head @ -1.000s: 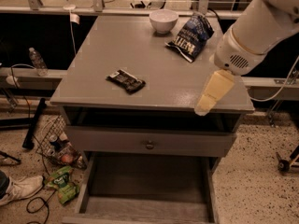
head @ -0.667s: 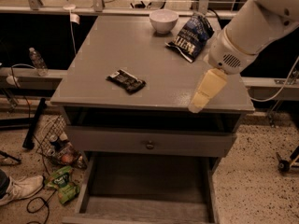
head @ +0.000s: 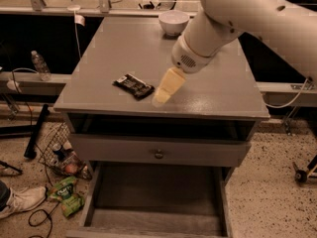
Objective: Place rxbar chocolate into middle drawer
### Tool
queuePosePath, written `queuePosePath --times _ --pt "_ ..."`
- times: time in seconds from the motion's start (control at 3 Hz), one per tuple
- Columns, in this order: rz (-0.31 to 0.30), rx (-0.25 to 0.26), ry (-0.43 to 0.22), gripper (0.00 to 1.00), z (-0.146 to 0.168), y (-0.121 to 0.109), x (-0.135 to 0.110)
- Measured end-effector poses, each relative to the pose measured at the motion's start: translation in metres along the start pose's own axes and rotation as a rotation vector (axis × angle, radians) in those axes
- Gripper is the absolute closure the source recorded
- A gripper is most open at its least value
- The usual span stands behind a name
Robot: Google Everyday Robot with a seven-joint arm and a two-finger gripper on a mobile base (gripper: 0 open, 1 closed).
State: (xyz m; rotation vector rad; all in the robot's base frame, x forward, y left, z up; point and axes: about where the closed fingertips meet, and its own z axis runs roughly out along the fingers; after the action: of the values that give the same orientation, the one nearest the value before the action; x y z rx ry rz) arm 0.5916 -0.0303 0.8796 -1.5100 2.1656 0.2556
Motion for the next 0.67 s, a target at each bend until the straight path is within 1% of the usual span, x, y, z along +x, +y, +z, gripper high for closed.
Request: queuePosePath --times 0.33,0.67 --pt "0.044 -0.025 -0.083 0.00 0.034 0.002 -0.034" --pt "0.086 -0.061 -0.139 0.00 0.057 -0.004 -0.059"
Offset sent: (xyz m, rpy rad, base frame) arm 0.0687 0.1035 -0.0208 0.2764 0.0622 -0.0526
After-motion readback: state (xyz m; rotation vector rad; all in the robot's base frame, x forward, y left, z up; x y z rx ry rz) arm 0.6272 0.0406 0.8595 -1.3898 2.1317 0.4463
